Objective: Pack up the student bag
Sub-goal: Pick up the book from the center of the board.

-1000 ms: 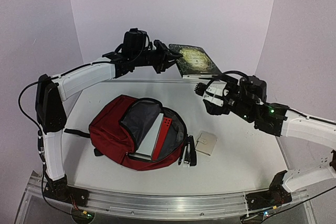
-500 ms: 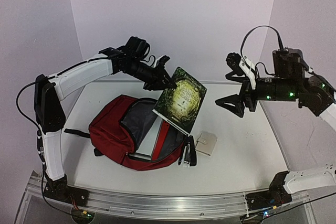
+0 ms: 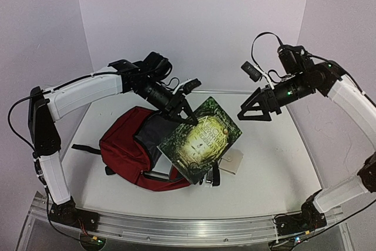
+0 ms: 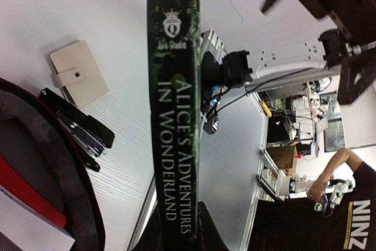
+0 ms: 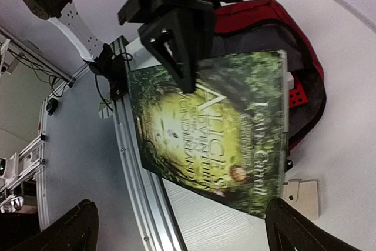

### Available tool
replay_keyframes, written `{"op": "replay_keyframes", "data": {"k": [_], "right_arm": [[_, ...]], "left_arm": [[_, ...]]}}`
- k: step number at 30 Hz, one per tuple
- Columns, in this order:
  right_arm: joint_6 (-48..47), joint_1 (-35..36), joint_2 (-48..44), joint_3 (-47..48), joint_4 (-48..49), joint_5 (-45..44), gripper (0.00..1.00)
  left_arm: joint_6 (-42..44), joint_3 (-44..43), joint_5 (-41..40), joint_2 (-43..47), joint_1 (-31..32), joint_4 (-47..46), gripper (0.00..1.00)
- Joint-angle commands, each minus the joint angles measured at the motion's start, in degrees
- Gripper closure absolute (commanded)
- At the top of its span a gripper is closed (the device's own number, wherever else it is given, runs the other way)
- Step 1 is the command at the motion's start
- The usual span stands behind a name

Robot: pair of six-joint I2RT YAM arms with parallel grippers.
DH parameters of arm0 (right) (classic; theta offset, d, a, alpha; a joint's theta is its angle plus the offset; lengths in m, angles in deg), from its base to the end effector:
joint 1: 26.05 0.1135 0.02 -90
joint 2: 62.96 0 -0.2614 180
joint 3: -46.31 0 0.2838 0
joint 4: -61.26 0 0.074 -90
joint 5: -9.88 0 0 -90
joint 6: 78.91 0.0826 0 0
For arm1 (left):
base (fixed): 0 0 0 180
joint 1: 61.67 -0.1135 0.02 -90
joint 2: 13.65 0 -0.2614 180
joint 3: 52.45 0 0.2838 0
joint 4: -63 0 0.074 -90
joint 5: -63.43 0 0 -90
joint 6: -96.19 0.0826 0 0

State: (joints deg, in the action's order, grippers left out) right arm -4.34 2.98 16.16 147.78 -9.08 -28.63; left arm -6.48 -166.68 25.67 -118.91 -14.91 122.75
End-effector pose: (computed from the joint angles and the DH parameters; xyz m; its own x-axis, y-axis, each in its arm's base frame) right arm 0.2459 0.2104 0.3849 -0.4240 -0.4248 -0.7998 -0.9055 0.1839 0.3824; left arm 0.2593 -0.3710 0.3134 -0.6908 0.5385 -0.4826 0.6529 0.1778 -0.7363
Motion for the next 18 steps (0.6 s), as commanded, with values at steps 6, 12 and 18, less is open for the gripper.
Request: {"op": "replay_keyframes", "data": {"k": [6, 12, 18], "right_arm": [[-17.2, -0.8, 7.7, 2.9, -16.0, 10.5, 0.09], [-24.9, 1.6, 12.7, 5.0, -23.2, 13.4, 0.23], [-25.1, 2.8, 13.6, 3.6, -23.4, 16.2, 0.49]], "left_arm": [[5.4, 2.7, 3.3, 8.8, 4.8, -3.4, 1.0], [7.2, -1.0, 3.8, 6.0, 6.1, -1.3, 1.0], [7.6, -2.8, 3.3, 5.3, 6.2, -2.1, 1.0]]}}
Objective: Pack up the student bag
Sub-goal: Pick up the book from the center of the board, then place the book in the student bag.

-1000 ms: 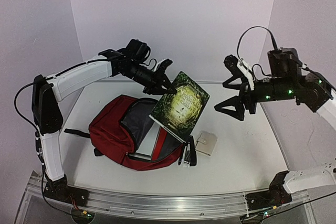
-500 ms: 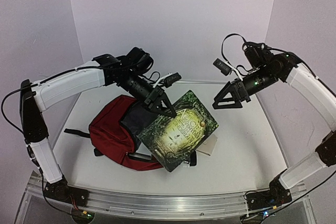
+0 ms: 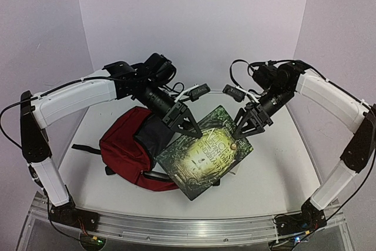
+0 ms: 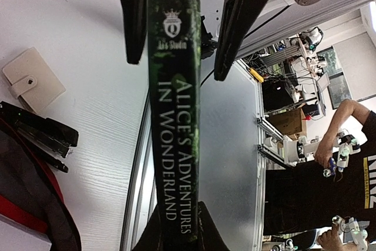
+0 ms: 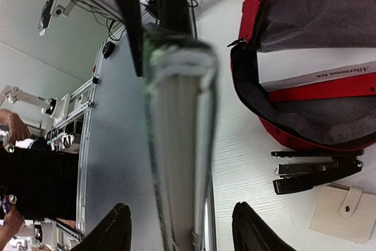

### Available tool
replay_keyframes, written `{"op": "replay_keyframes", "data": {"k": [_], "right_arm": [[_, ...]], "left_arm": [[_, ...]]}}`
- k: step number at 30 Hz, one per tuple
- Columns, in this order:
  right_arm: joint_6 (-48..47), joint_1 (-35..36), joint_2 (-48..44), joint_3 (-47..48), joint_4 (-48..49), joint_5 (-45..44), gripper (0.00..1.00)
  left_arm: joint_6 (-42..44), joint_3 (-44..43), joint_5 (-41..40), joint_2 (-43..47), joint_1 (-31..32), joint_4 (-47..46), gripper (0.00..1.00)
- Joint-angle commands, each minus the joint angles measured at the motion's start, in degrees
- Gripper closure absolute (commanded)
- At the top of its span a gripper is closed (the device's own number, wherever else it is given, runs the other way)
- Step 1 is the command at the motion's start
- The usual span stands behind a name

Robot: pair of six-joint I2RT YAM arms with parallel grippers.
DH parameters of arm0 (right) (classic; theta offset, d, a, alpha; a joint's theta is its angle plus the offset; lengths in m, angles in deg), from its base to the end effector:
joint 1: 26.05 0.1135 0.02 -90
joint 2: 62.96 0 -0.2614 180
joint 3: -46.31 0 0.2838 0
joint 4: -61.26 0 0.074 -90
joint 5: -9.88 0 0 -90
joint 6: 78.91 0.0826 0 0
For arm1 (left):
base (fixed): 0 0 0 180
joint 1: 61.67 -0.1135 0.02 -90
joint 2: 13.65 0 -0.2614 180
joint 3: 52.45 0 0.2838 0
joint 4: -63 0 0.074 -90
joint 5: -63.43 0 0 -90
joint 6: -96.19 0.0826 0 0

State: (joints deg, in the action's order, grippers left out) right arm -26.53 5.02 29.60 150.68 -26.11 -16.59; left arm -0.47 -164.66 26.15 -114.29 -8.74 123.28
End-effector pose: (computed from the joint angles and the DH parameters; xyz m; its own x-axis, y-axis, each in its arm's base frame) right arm 0.2506 0.2373 0.3254 -0.3999 -0.5586 -0.7267 -0.8400 -0.0939 0.5344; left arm 0.2056 -0.3812 0.3341 -0.5426 0.6017 -0.5861 0.7419 0.0161 -0.6704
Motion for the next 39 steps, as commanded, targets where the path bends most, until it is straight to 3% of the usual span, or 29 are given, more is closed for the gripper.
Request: {"op": "replay_keyframes", "data": {"k": [1, 4, 7, 10, 14, 16, 18, 20, 22, 25, 29, 32, 36, 39], "right_arm": [[-3.0, 0.8, 0.3, 0.8, -6.4, 4.7, 0.53], [-2.3, 0.9, 0.6, 1.6, -6.4, 6.3, 0.69], [-1.3, 0.9, 0.7, 2.9, -6.3, 6.8, 1.0], [0.8, 0.3, 0.2, 3.3, -6.1, 7.2, 1.0], [4.2, -4.7, -0.3, 2.7, -5.0, 8.1, 1.0], [5.4, -8.5, -0.2, 2.5, -4.4, 8.2, 1.0], [9.2, -12.2, -0.3, 1.7, -1.5, 8.3, 1.0], [15.2, -14.8, -1.6, 0.1, 4.9, 7.4, 1.0], [26.8, -17.3, -4.4, -3.4, 14.8, 4.9, 1.0], [44.3, -19.6, -9.5, -11.6, 31.9, -0.6, 1.0], [59.3, -20.1, -14.4, -20.6, 44.1, -4.8, 1.0], [65.9, -20.1, -16.7, -26.1, 50.0, -5.8, 1.0], [71.0, -20.1, -18.6, -30.5, 56.4, -6.3, 1.0], [71.9, -20.1, -19.6, -32.1, 57.5, -6.7, 1.0]], "left_arm": [[1.6, -5.0, 2.8, 0.5, 0.0, -2.7, 1.0], [1.2, -5.7, 2.4, -0.3, 0.0, -2.8, 1.0], [-0.5, -8.4, -1.0, -2.5, 0.0, 0.4, 0.94], [-2.0, -10.7, -4.9, -3.9, -0.2, 3.3, 0.64], [-6.9, -6.3, -12.1, 0.6, -2.5, -3.2, 0.42], [-10.3, -3.0, -16.8, 4.3, -4.9, -7.1, 0.14], [-12.2, -1.3, -26.6, 7.2, -6.3, -8.2, 0.01], [-15.3, 1.2, -38.8, 10.4, -6.6, -10.0, 0.0], [-23.9, 2.3, -49.8, 11.9, -7.7, -7.9, 0.0], [-23.0, 2.0, -43.5, 10.3, -10.6, -3.7, 0.0], [-20.8, -8.7, -51.1, -2.8, -6.3, 16.2, 0.01], [-20.6, -12.1, -59.9, -10.6, -1.4, 25.5, 0.12], [-22.4, -11.1, -62.4, -14.7, -0.7, 26.7, 0.27], [-22.8, -12.6, -63.5, -17.9, -0.6, 28.4, 0.32]]}}
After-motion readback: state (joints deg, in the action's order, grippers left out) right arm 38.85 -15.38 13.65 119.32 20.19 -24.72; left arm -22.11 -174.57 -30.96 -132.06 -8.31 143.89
